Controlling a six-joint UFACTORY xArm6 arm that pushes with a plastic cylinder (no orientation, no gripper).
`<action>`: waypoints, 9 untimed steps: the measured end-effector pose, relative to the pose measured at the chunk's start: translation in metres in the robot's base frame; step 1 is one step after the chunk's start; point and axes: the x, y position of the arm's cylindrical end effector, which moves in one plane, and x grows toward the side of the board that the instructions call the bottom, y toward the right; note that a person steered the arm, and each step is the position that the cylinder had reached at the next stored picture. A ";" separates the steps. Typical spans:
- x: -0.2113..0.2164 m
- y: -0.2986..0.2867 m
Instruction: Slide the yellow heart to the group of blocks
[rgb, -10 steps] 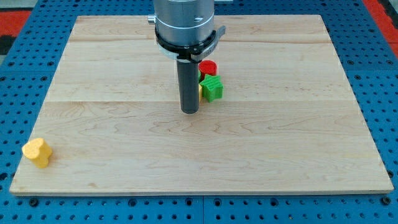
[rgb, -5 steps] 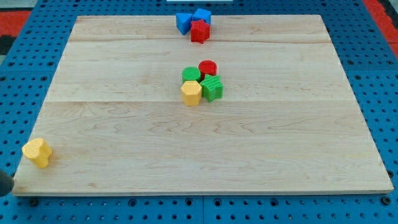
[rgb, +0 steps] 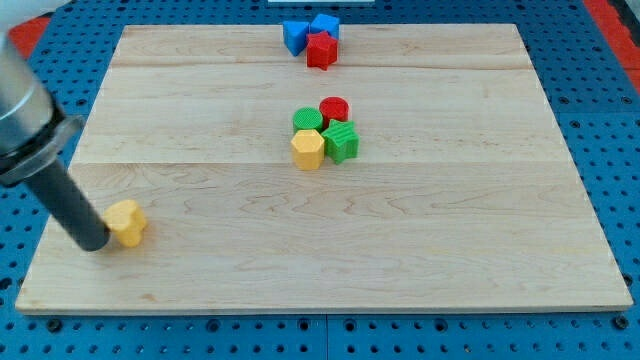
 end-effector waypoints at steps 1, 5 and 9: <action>-0.005 0.019; 0.006 0.035; -0.054 0.088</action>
